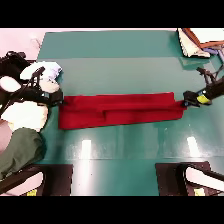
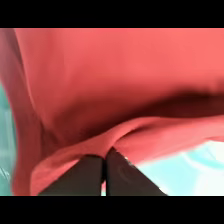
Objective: Fold the shirts.
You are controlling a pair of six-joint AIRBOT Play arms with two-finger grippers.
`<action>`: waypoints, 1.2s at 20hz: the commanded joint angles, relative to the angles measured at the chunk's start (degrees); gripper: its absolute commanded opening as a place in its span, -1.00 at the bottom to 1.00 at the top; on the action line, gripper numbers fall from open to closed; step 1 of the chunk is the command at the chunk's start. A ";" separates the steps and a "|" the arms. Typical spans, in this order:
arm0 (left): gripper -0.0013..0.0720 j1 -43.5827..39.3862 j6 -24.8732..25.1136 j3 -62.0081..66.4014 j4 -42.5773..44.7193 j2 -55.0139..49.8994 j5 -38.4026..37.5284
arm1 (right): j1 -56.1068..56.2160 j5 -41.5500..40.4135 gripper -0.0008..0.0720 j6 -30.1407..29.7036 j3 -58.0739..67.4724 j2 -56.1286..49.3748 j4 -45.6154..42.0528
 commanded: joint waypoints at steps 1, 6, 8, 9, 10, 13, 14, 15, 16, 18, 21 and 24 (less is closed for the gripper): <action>-0.84 0.07 0.37 5.77 -0.50 -8.17 5.05 | 1.09 -3.72 -0.48 -0.02 7.04 -7.74 2.69; -0.01 0.07 -0.48 10.45 -1.36 -8.31 1.90 | -3.34 -1.18 0.14 -6.19 11.63 -10.60 2.78; -0.80 -0.35 -0.11 10.45 -4.04 -8.33 1.27 | -7.67 0.07 0.15 -9.22 7.78 -10.62 4.66; -0.90 -1.11 0.35 10.45 -4.42 -8.33 1.68 | -10.32 -0.85 0.18 -11.26 4.98 -10.71 7.54; -0.90 -2.62 0.13 10.45 -4.46 -8.35 2.10 | -12.52 -1.57 0.33 -12.92 2.75 -11.30 10.49; -0.90 -9.33 -1.38 10.45 -4.39 -8.39 5.11 | -16.76 -1.60 0.35 -14.75 -1.44 -15.52 15.78; -0.90 -11.76 -2.82 10.45 -4.42 -8.39 6.88 | -16.83 -1.53 0.35 -15.52 -1.97 -17.51 17.42; -0.90 -13.94 -3.50 10.45 -4.39 -8.39 8.76 | -16.52 -1.55 0.35 -15.98 -2.10 -19.39 19.26; -0.90 -16.02 -3.61 10.45 -4.39 -8.39 10.82 | -15.87 -1.68 0.35 -16.13 -2.08 -20.92 20.94; -0.90 -19.12 -4.46 10.47 -4.39 -8.59 15.26 | -13.38 -3.13 0.34 -16.68 -2.08 -23.19 24.09; -0.90 -21.59 -6.56 11.23 -4.68 -11.63 16.81 | -8.85 -5.51 -0.06 -17.46 -2.08 -23.85 25.14; -0.90 -24.46 -6.51 13.75 -6.56 -17.33 16.83 | -6.99 -6.10 -0.94 -20.13 -2.08 -19.76 25.11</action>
